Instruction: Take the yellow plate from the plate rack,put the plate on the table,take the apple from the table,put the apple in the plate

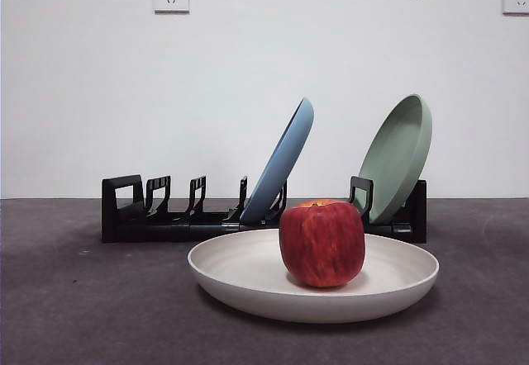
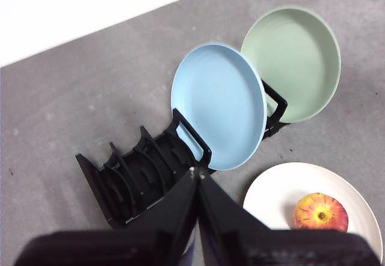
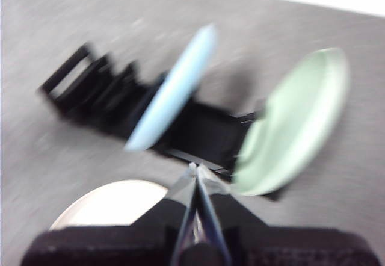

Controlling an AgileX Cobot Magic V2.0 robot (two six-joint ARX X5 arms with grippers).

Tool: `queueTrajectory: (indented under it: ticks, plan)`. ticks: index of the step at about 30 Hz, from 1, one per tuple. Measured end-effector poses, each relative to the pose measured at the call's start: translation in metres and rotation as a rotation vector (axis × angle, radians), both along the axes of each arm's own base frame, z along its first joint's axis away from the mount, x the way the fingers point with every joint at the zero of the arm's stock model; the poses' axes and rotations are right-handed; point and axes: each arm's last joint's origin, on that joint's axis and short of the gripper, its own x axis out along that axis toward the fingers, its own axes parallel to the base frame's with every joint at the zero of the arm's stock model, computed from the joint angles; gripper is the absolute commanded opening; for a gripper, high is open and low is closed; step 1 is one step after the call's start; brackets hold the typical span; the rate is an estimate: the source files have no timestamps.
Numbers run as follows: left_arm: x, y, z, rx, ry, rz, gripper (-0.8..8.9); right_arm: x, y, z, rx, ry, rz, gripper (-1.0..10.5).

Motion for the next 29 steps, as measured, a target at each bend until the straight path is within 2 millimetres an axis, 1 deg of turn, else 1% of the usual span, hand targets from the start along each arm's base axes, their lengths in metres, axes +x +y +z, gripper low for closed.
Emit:
queueTrajectory:
  ticks: [2, 3, 4, 6, 7, 9, 15, 17, 21, 23, 29]
  plan:
    - [0.000, 0.000, -0.001, -0.011, -0.025, 0.000, -0.09, -0.004, -0.008, 0.005, 0.011, -0.026, -0.027, -0.1]
    - [0.000, 0.000, -0.006, -0.022, -0.050, -0.001, -0.09, -0.009, -0.011, 0.008, 0.021, -0.051, -0.030, -0.1]
    - [-0.003, 0.000, -0.011, -0.029, -0.065, -0.004, -0.09, -0.013, -0.012, 0.009, 0.028, -0.069, -0.030, -0.1]
    - [-0.009, 0.001, -0.027, -0.047, -0.102, -0.014, -0.09, -0.020, -0.015, 0.003, 0.041, -0.101, -0.030, -0.1]
    - [-0.013, 0.001, -0.037, -0.058, -0.122, -0.015, -0.09, -0.022, -0.016, -0.003, 0.051, -0.121, -0.031, -0.1]
    - [-0.022, 0.006, -0.060, -0.082, -0.138, -0.006, -0.09, -0.030, -0.019, -0.022, 0.075, -0.135, -0.039, -0.1]
    - [-0.042, 0.013, -0.108, -0.104, -0.097, 0.002, -0.09, -0.048, -0.022, -0.062, 0.134, -0.149, -0.047, -0.1]
    - [-0.050, 0.016, -0.125, -0.110, -0.091, 0.026, -0.09, -0.055, -0.023, -0.079, 0.142, -0.139, -0.067, -0.1]
    - [-0.068, 0.023, -0.150, -0.132, -0.122, 0.097, -0.09, -0.071, -0.023, -0.113, 0.135, -0.102, -0.121, -0.1]
    - [-0.076, 0.027, -0.160, -0.146, -0.133, 0.117, -0.09, -0.079, -0.024, -0.126, 0.138, -0.091, -0.132, -0.1]
    - [-0.100, 0.038, -0.191, -0.199, -0.140, 0.132, -0.09, -0.102, -0.023, -0.152, 0.168, -0.072, -0.115, -0.1]
